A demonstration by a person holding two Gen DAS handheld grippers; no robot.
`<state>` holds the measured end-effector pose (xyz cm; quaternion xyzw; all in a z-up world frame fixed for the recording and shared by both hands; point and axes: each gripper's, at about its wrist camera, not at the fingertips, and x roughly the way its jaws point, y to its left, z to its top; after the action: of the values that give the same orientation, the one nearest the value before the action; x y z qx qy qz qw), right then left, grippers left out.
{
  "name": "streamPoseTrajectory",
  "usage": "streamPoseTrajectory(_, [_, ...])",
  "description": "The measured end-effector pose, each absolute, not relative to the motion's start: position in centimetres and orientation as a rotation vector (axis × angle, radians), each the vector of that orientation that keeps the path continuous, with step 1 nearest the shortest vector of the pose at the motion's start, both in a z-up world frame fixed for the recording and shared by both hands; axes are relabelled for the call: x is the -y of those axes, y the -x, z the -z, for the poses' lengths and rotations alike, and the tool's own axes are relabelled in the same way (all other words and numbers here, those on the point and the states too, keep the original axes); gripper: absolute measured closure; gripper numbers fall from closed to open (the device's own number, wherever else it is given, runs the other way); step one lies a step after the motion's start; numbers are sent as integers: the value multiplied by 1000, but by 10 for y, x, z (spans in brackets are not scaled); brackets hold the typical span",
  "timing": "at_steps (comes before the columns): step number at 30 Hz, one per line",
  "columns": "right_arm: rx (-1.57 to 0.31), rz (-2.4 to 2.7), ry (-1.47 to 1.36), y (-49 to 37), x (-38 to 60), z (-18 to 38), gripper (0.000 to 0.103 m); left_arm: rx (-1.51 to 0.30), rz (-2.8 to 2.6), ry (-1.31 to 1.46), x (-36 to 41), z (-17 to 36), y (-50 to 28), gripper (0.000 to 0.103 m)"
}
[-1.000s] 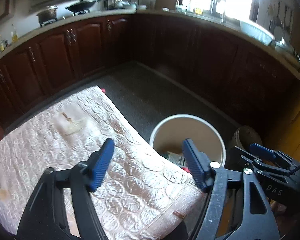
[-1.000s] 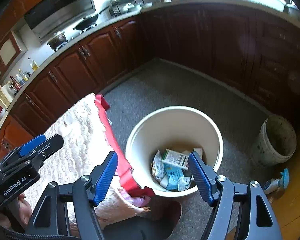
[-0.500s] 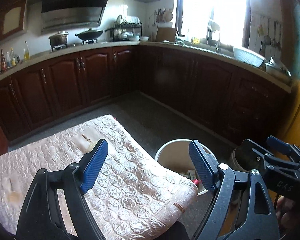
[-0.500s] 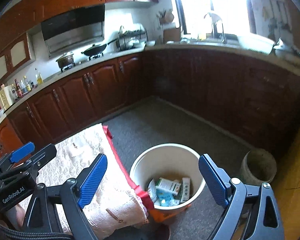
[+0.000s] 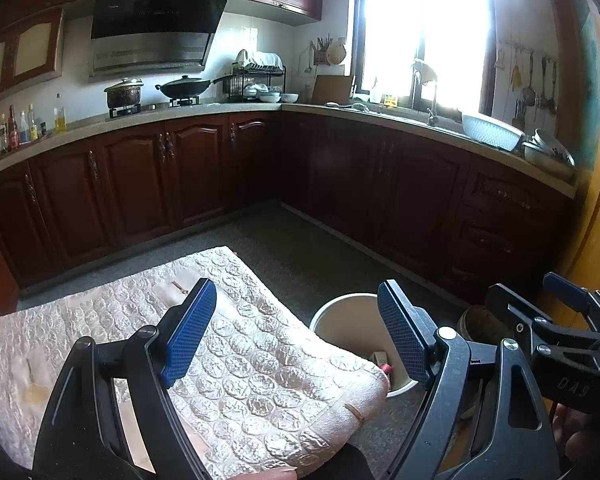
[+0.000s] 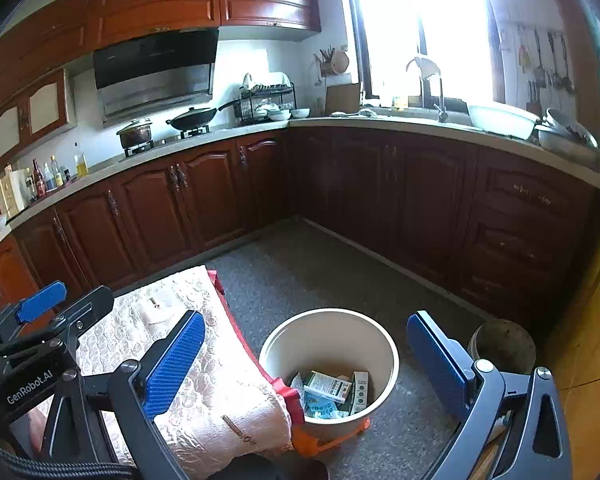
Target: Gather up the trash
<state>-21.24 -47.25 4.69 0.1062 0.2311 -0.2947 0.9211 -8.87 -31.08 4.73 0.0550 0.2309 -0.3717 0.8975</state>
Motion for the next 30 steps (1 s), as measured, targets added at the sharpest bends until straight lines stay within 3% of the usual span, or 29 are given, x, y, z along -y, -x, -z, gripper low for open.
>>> streamPoseTrajectory(30, [-490, 604, -215, 210, 466, -49, 2, -475, 740, -98, 305, -46, 86, 21])
